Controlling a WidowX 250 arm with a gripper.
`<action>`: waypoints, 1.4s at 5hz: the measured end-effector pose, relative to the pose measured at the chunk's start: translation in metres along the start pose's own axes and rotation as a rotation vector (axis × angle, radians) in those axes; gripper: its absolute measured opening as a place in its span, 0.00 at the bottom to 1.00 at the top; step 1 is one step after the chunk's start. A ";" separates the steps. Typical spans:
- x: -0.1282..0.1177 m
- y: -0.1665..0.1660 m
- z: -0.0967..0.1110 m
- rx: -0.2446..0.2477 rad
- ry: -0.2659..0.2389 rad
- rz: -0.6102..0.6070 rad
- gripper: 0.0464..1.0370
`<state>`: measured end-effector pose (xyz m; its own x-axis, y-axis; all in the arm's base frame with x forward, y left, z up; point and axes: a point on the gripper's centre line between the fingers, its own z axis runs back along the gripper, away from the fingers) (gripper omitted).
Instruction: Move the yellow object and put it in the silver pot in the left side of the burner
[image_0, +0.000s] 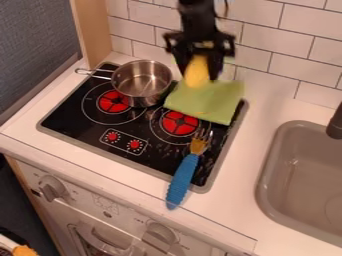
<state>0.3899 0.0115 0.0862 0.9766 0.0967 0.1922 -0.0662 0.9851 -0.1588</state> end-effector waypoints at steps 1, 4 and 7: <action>-0.002 0.034 0.017 0.041 -0.017 0.051 0.60; 0.000 0.086 -0.023 0.124 0.054 0.122 0.68; -0.001 0.065 -0.011 0.073 0.080 0.024 0.96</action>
<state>0.3869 0.0744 0.0649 0.9875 0.1119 0.1109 -0.1021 0.9906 -0.0907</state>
